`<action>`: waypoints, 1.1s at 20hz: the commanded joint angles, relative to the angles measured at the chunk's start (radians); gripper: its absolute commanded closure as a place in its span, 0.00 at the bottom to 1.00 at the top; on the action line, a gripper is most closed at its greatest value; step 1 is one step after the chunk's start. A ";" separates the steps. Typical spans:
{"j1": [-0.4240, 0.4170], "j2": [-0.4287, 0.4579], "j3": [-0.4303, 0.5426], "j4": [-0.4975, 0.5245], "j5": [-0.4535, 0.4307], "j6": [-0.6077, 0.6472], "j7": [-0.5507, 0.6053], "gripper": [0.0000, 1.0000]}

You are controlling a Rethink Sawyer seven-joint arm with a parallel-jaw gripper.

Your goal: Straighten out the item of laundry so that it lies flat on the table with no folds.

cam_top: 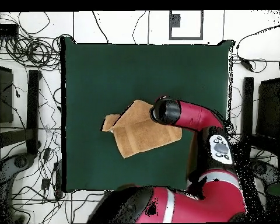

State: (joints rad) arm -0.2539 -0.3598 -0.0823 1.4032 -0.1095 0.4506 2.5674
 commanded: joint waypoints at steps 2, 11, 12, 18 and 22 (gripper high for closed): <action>0.258 0.120 -0.373 -0.128 -0.155 -0.054 0.210 1.00; 0.527 0.240 -0.669 -0.128 -0.059 0.172 0.391 1.00; 0.541 0.245 -0.677 -0.115 -0.043 0.158 0.406 1.00; 0.607 0.312 -0.755 -0.113 0.014 0.158 0.462 1.00; 0.509 0.273 -0.634 -0.096 0.031 0.016 0.344 1.00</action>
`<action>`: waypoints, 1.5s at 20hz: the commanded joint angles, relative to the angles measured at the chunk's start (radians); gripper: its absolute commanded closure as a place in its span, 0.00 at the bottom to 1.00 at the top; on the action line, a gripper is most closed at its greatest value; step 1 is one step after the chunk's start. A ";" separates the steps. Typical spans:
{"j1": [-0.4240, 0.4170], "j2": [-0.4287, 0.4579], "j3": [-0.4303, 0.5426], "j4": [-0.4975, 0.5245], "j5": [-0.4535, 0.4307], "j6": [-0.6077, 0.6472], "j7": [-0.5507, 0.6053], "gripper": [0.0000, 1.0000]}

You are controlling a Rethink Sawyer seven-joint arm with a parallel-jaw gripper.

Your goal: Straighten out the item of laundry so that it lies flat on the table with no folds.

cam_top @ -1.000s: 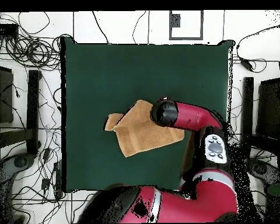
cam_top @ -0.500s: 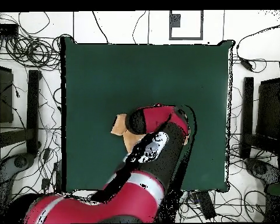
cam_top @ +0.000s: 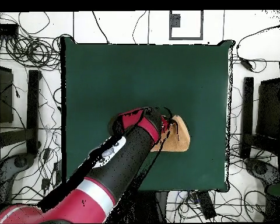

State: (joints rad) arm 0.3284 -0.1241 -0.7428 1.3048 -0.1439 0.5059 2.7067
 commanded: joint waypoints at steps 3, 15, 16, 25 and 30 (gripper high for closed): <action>-0.118 0.050 0.015 -0.038 0.047 -0.124 0.187 1.00; -0.023 0.140 -0.186 -0.086 0.068 0.066 0.217 0.00; -0.025 0.135 -0.176 -0.080 0.085 0.078 0.222 0.00; -0.098 0.094 -0.060 -0.047 0.137 -0.033 0.165 0.00; -0.180 0.027 0.097 -0.003 0.183 -0.104 0.107 0.00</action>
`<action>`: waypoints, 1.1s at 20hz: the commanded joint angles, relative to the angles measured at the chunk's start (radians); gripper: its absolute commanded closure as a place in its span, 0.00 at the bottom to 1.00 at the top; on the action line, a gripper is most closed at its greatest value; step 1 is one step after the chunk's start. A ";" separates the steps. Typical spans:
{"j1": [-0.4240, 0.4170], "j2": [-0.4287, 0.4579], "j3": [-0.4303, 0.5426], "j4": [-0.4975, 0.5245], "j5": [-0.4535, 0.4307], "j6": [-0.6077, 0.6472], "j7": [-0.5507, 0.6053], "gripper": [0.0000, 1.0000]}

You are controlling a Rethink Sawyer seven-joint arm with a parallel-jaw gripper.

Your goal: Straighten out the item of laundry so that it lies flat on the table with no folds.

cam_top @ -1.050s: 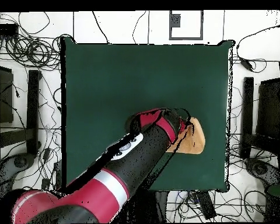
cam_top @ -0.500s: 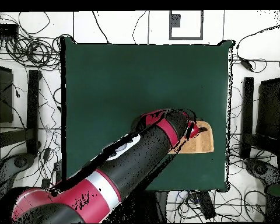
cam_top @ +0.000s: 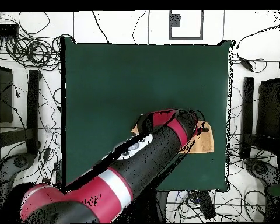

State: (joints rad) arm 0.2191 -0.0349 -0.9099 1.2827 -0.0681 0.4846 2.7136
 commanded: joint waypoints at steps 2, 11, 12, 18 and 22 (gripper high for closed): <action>-0.091 -0.076 0.307 0.026 0.123 -0.096 0.098 0.00; -0.112 -0.125 0.357 0.002 0.090 -0.192 0.085 0.00; -0.104 -0.123 0.347 -0.005 0.087 -0.199 0.091 0.00; -0.074 -0.114 0.316 -0.031 0.110 -0.180 0.128 0.00; -0.091 -0.133 0.376 -0.026 0.115 -0.228 0.104 0.00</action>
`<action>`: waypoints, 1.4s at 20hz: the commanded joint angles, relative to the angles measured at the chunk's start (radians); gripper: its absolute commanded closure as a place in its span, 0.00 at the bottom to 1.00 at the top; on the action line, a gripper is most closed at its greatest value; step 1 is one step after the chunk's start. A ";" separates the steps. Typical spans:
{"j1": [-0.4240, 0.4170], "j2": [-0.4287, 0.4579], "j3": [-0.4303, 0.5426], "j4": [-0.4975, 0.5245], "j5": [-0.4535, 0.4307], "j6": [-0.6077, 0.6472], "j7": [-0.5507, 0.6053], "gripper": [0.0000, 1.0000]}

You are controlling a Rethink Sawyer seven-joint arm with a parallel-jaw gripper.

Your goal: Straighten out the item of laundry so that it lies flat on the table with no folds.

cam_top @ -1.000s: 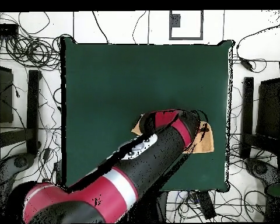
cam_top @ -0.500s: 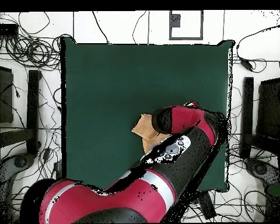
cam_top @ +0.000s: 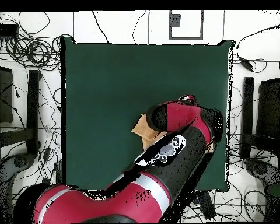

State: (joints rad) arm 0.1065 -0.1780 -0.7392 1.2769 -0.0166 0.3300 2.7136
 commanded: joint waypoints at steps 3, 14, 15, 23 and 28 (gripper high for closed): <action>-0.015 -0.011 0.290 -0.006 0.079 -0.093 0.086 0.00; -0.021 -0.003 0.376 -0.003 0.141 -0.157 0.147 0.00; -0.014 0.000 0.374 -0.003 0.151 -0.157 0.157 0.00; 0.023 0.001 0.379 0.025 0.234 -0.167 0.187 0.00; 0.059 0.002 0.330 0.023 0.305 0.044 0.202 0.00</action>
State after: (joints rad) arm 0.1167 -0.2077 -0.5271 1.2770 0.1954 0.2008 2.7136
